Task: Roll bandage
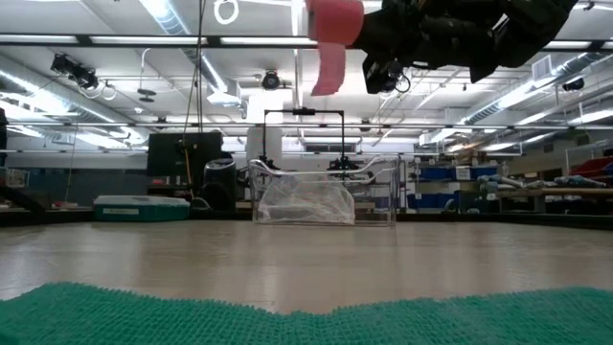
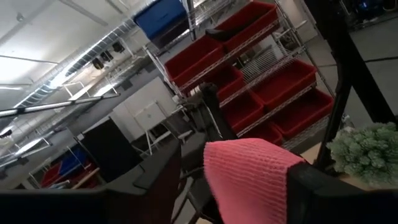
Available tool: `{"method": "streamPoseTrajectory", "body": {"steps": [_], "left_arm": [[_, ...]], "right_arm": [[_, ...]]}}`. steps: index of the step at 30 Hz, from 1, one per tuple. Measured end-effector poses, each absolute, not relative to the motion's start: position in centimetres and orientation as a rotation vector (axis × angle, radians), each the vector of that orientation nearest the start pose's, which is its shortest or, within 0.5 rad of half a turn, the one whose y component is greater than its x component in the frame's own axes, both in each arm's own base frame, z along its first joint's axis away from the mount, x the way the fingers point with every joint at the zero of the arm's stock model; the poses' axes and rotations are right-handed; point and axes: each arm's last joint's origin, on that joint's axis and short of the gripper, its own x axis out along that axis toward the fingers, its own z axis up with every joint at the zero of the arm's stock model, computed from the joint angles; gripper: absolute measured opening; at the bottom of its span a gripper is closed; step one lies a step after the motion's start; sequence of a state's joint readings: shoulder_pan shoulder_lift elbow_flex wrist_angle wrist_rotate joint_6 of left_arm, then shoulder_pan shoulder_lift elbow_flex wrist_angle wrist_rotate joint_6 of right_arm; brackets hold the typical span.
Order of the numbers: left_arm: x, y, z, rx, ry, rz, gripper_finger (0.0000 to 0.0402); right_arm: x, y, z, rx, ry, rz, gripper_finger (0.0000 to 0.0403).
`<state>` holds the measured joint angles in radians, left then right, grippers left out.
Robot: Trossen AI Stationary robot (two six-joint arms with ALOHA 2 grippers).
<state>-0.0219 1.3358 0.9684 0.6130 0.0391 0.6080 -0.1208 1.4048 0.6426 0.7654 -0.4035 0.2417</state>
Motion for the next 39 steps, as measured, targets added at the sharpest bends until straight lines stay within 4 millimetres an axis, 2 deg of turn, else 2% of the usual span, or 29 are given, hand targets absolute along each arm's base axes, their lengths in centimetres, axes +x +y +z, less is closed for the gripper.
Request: {"method": "streamPoseTrajectory", "body": {"steps": [39], "left_arm": [[29.9,-0.8,36.1,0.626,-0.366,0.027,0.0203]], "right_arm": [[29.0,-2.8,23.1,0.268,0.103,0.144,0.0000]]}}
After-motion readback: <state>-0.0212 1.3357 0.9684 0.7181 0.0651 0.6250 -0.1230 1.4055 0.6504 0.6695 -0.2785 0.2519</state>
